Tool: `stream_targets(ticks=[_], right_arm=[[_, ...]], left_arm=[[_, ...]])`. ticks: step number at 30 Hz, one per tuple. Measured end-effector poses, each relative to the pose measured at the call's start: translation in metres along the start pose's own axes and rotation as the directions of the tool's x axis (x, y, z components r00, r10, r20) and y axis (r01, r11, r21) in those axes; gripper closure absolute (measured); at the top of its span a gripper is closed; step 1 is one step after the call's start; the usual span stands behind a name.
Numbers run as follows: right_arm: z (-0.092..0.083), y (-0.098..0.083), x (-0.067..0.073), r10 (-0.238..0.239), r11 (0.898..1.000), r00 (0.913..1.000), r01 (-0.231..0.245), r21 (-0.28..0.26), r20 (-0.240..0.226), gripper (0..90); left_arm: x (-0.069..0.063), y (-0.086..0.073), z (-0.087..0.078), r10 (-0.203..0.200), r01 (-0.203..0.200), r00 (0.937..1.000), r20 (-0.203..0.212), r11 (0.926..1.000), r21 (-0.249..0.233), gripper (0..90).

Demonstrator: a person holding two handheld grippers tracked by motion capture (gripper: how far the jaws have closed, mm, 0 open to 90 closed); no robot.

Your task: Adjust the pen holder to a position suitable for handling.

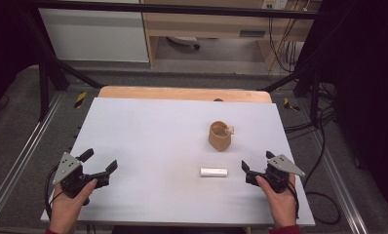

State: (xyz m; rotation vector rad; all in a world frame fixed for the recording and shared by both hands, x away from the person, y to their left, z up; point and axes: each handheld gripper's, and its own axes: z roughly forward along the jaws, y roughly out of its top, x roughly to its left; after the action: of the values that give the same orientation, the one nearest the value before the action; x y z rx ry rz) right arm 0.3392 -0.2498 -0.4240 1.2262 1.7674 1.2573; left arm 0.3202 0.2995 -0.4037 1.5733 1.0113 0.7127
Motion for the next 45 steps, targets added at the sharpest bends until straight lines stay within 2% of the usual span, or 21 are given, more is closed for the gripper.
stream_targets(ticks=[10,22,34,35,36,37,42,45], right_arm=[[0.000,0.000,0.002,0.006,1.000,0.9999,-0.007,0.015,0.008,2.9],[-0.001,0.000,0.012,-0.016,0.999,0.9999,0.016,0.037,-0.007,3.0],[-0.002,0.003,0.020,-0.006,0.999,0.9995,0.008,0.047,-0.032,9.9],[-0.003,0.004,0.020,-0.012,0.999,0.9992,0.014,0.047,-0.037,13.6],[-0.003,0.004,0.020,-0.012,0.999,0.9992,0.014,0.047,-0.037,13.6],[-0.004,0.004,0.021,-0.023,0.999,0.9987,0.025,0.045,-0.044,22.1],[-0.006,0.006,0.025,-0.057,0.998,0.9965,0.059,0.034,-0.062,39.0],[-0.007,0.006,0.027,-0.077,0.996,0.9944,0.079,0.032,-0.073,54.2]], left_arm=[[0.000,0.000,0.001,-0.003,0.003,1.0000,0.001,1.0000,0.008,3.9],[0.001,-0.001,0.002,-0.002,0.002,1.0000,0.002,0.9999,0.014,3.9],[0.001,-0.001,0.002,-0.001,0.001,1.0000,0.002,0.9998,0.017,3.9],[0.001,-0.001,0.002,-0.003,0.003,1.0000,0.003,0.9999,0.016,3.9],[0.001,-0.001,0.002,-0.001,0.001,1.0000,0.003,0.9998,0.018,3.9],[0.001,-0.001,0.002,-0.001,0.001,1.0000,0.004,0.9998,0.018,3.9],[0.001,-0.001,0.002,-0.001,0.001,1.0000,0.004,0.9998,0.019,4.0],[0.001,-0.001,0.002,-0.001,0.001,1.0000,0.004,0.9998,0.019,4.0]])
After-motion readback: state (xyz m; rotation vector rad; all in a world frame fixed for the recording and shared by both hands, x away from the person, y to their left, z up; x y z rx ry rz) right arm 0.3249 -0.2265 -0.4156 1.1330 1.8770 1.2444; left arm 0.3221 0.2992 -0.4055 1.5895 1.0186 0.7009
